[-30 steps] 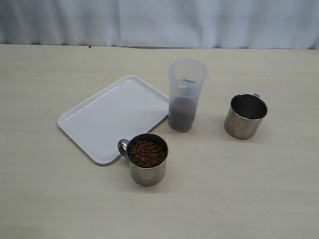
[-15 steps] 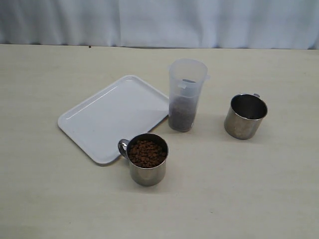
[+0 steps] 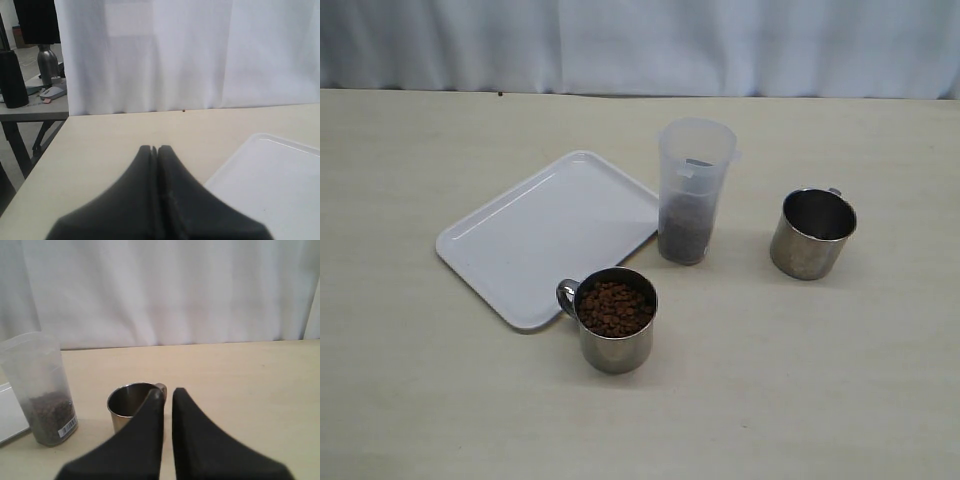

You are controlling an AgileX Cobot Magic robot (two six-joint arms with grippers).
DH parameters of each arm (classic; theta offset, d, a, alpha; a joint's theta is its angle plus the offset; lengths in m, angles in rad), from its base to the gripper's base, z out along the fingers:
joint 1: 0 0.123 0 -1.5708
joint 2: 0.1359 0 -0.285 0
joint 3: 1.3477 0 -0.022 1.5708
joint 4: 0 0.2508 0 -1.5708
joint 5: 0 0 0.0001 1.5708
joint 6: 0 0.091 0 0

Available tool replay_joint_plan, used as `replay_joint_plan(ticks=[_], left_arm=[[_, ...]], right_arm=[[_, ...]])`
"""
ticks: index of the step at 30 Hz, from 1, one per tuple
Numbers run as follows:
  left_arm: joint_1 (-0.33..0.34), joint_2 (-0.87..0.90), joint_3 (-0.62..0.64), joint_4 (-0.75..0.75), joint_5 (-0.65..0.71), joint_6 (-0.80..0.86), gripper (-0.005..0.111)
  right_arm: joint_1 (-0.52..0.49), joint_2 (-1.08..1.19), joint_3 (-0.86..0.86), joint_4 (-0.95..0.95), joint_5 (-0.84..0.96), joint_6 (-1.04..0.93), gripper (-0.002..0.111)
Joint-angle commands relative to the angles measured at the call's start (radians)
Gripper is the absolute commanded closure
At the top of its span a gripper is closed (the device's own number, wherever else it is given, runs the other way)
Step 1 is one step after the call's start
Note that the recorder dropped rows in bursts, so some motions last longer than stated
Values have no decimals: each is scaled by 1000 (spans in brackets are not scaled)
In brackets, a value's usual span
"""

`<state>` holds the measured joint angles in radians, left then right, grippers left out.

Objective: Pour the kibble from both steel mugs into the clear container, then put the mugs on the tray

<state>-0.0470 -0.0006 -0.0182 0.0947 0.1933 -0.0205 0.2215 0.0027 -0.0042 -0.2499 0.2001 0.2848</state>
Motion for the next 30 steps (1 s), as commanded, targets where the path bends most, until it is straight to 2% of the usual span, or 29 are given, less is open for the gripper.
replay_joint_plan(ticks=[1,9,25,30], left_arm=[[0,1,-9,-1,-12,-2,107],[0,1,-9,-1,-12,-2,107],[0,1,-9,-1,-12,-2,107],[0,1,-9,-1,-12,-2,107]], right_arm=[[3,-3,4,61,7,-64,103],[3,-3,4,231,7,-224,103],[-1,-3,4,235,9,-240,103],[-86,-3,4,235,11,-240,103]])
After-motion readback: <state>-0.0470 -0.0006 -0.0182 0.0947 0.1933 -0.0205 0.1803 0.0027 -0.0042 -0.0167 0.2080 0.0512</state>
